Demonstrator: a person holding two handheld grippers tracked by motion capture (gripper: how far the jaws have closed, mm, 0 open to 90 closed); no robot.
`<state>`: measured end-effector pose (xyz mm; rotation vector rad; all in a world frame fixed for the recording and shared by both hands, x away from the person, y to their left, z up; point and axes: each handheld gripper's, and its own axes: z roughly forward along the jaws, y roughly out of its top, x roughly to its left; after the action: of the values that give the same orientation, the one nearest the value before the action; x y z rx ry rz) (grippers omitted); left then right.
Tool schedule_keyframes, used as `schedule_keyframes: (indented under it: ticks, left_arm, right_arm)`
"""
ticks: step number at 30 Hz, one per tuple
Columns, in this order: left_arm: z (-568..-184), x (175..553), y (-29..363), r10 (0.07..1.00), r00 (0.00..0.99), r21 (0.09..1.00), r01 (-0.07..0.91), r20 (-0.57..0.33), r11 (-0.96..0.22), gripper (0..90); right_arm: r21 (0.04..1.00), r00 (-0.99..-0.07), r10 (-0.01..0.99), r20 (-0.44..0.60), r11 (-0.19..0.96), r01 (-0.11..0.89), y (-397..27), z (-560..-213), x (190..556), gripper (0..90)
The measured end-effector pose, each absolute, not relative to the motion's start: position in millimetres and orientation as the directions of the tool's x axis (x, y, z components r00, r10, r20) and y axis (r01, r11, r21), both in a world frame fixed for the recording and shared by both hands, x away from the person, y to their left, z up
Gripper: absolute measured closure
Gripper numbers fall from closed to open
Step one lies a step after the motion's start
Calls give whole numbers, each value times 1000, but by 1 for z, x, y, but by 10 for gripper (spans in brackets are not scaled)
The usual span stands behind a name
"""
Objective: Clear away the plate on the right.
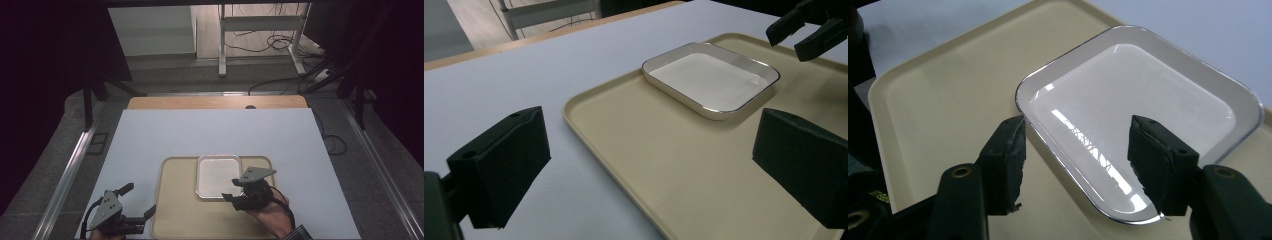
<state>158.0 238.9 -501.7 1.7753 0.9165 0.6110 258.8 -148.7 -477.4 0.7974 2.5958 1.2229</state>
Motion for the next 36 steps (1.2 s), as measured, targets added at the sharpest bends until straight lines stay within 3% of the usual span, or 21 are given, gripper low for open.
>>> schedule_keyframes:
  ticks: [25, 36]
  left_arm:
    - [-502, 159, 240, 812, 584, 930, 311, -22, -199, 14]
    - [-502, 159, 240, 811, 584, 929, 311, -21, -200, 14]
  right_arm:
    - [779, -800, 595, 79, 464, 422, -183, -466, 259, 275]
    - [788, -786, 614, 76, 445, 425, -197, -462, 254, 260]
